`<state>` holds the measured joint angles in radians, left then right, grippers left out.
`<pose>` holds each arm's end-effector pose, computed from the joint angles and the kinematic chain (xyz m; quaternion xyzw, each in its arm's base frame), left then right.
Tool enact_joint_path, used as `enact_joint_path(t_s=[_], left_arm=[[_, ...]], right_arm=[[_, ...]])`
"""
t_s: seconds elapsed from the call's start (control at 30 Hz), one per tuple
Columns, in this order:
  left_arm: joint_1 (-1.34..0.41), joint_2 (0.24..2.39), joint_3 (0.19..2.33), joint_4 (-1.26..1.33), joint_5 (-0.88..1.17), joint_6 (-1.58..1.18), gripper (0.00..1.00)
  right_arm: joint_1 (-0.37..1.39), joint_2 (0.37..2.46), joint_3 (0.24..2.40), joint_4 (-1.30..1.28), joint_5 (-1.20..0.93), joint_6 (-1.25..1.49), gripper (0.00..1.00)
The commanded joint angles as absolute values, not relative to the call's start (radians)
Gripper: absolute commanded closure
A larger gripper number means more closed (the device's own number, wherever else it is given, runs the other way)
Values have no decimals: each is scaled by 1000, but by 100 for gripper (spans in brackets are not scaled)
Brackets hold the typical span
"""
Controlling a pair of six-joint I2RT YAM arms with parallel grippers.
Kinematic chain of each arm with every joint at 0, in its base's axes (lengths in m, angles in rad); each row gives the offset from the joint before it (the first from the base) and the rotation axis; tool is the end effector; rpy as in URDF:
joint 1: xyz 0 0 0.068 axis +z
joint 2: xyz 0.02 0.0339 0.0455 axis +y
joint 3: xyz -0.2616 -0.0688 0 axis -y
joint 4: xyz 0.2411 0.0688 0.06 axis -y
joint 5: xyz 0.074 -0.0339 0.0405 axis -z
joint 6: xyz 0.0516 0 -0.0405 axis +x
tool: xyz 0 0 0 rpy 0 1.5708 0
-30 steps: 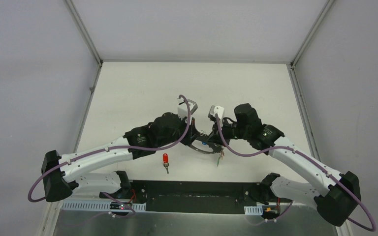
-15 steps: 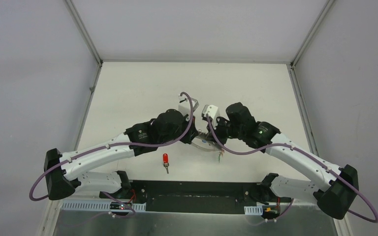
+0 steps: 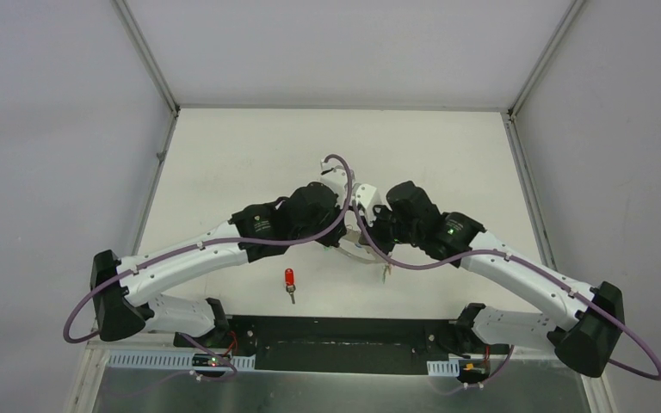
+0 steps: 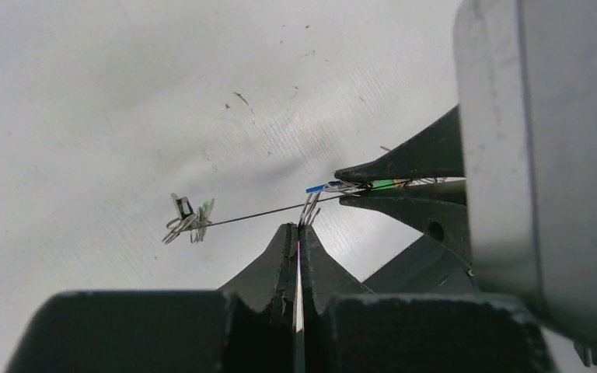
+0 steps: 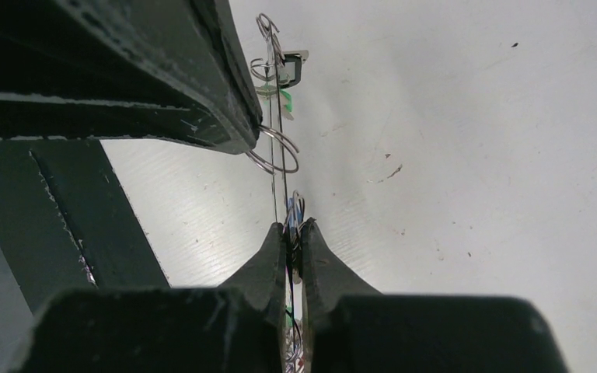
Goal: Put the keys on the keyring
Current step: Adjust the keyring at the center of the board.
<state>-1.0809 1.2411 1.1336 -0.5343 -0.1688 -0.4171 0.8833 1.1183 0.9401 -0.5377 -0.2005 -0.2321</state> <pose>0.1401 -0.2443 0.3200 0.2546 0.8546 -0.2487 0.3782 0.1491 0.1978 0.2833 -0.5144 0.7463 0.2182 0.3617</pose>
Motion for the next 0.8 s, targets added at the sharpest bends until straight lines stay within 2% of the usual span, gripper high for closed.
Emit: enact_joint_path(t_s=[0.0,0.33,0.77], left_arm=[[-1088,1264,1229,-585,-217,-438,100],[-1088,1331,1321,-653,-314,-506,100],[-1088,1333,1327,-648,-315,-584,100]], right_arm=[[902,1109,988,-556,-126,-225,100],[937,1095,988,-544,-54,-213,100],[964,1087,986,-519,52,-192,100]])
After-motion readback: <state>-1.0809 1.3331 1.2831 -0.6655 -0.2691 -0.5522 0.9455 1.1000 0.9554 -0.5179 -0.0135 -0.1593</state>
